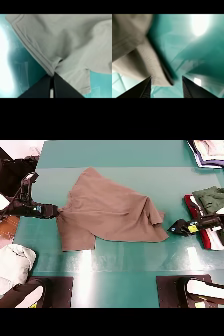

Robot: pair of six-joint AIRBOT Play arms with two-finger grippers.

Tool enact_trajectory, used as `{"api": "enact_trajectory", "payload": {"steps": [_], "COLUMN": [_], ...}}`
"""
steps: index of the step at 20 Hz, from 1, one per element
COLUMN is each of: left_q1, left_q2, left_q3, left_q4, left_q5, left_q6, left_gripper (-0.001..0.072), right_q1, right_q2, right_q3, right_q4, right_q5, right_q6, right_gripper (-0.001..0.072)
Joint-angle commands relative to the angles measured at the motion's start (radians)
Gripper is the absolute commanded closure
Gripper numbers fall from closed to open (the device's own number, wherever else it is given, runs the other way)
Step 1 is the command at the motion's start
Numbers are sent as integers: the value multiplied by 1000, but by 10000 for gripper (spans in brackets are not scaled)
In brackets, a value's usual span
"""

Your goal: Fold the shirts.

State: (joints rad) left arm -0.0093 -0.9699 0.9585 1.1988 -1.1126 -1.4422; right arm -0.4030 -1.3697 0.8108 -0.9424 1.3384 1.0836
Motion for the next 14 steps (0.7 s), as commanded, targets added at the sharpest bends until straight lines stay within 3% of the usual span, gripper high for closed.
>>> {"api": "enact_trajectory", "payload": {"steps": [1,2,3,6,9,14], "left_q1": [4,4,4,4,4,4], "left_q2": [0,0,0,0,0,1], "left_q3": [1,1,1,1,1,45], "left_q4": [0,-1,-2,-2,-2,-32], "left_q5": [-7,-7,-7,-18,-56,-73], "left_q6": [-2,-2,-2,-1,0,-2], "left_gripper": [683,682,683,682,682,683], "right_q1": [71,84,97,117,116,116], "right_q2": [-17,-17,-17,-17,-15,130], "right_q3": [-2,-2,-2,-2,-1,32], "right_q4": [-3,-3,-3,-4,-3,9], "right_q5": [9,18,31,77,135,156], "right_q6": [-11,-11,-11,-11,-11,17], "right_gripper": [283,299,383,432,692,693]}}
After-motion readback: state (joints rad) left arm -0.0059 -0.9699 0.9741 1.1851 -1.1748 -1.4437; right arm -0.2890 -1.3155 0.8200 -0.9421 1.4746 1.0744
